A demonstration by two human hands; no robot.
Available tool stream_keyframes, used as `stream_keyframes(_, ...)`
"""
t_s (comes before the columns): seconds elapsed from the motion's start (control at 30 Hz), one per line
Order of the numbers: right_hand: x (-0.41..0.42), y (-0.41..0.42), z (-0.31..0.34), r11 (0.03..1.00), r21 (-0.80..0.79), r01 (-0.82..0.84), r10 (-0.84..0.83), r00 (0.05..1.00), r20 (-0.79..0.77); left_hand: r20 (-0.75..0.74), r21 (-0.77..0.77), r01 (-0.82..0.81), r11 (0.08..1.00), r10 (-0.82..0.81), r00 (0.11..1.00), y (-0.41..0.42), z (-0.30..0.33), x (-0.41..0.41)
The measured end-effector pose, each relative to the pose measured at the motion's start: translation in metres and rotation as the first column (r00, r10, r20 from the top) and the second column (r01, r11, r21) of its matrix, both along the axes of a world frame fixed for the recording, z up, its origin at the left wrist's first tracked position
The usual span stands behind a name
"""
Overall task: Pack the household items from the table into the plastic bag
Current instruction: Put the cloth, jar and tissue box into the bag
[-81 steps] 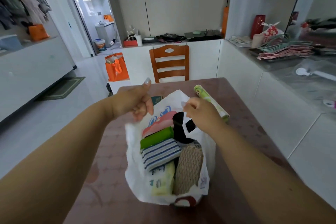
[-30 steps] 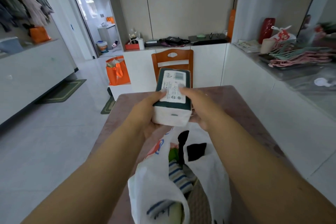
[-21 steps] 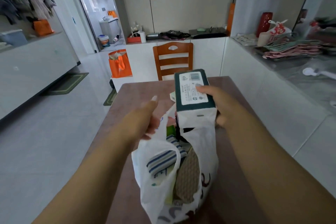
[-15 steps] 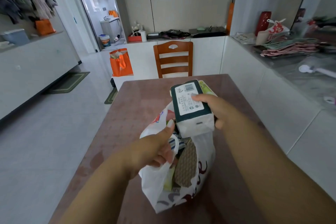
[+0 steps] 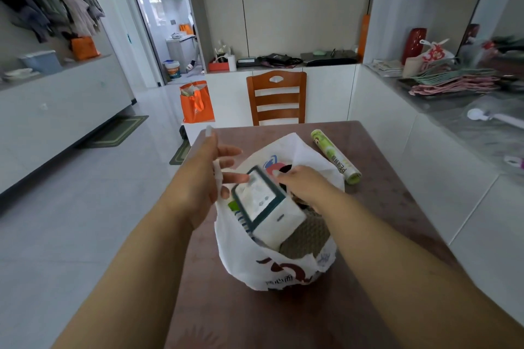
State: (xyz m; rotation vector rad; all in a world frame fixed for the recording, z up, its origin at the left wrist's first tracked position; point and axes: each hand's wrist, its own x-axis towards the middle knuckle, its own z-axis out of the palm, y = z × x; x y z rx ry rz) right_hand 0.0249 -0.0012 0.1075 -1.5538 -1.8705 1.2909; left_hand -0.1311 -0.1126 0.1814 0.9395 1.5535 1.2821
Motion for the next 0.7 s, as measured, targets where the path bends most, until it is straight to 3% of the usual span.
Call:
stream_keyframes(0.03,0.000,0.003,-0.003,0.982,0.186,-0.018,-0.013,0.987,0.161,0.001,-0.005,-0.005,1.000,0.005,1.000,0.002,0.004,-0.001)
stream_keyframes(0.1,0.005,0.007,-0.008,0.937,0.322,-0.138,-0.009,0.910,0.415,-0.011,-0.017,-0.005,1.000,0.004,1.000,0.007,0.010,-0.003)
stream_keyframes(0.2,0.012,0.016,-0.017,0.945,0.123,-0.303,0.121,0.672,0.731,-0.080,-0.044,0.058,0.997,-0.062,0.995,0.016,0.015,-0.006)
stream_keyframes(0.27,0.015,0.022,-0.015,0.950,-0.021,-0.310,0.221,0.626,0.748,-0.141,-0.066,0.085,0.994,-0.093,0.986,0.025,0.021,-0.007)
stream_keyframes(0.3,0.018,0.025,-0.009,0.949,-0.051,-0.311,0.252,0.652,0.715,-0.151,-0.069,0.078,0.995,-0.088,0.985,0.030,0.025,-0.007)
stream_keyframes(0.37,0.026,0.033,0.009,0.963,-0.004,-0.271,0.226,0.795,0.564,-0.144,-0.048,0.052,0.998,-0.058,0.988,0.045,0.032,-0.007)
stream_keyframes(0.43,0.033,0.043,0.031,0.994,0.079,-0.078,0.063,0.982,0.177,-0.137,-0.011,0.022,1.000,-0.024,0.990,0.062,0.038,-0.007)
stream_keyframes(0.47,0.036,0.049,0.044,0.996,0.069,0.058,-0.051,0.994,-0.098,-0.138,0.009,0.012,1.000,-0.011,0.990,0.071,0.041,-0.007)
stream_keyframes(0.5,0.038,0.053,0.059,0.983,0.038,0.181,-0.158,0.929,-0.336,-0.137,0.028,0.005,1.000,-0.001,0.991,0.080,0.045,-0.008)
stream_keyframes(0.57,0.041,0.061,0.086,0.953,0.001,0.302,-0.247,0.784,-0.570,-0.126,0.087,-0.003,0.996,0.014,0.992,0.096,0.058,-0.014)
stream_keyframes(0.7,0.042,0.077,0.118,0.962,-0.014,0.273,-0.208,0.697,-0.687,-0.049,0.173,0.018,0.985,-0.010,0.999,0.127,0.091,-0.038)
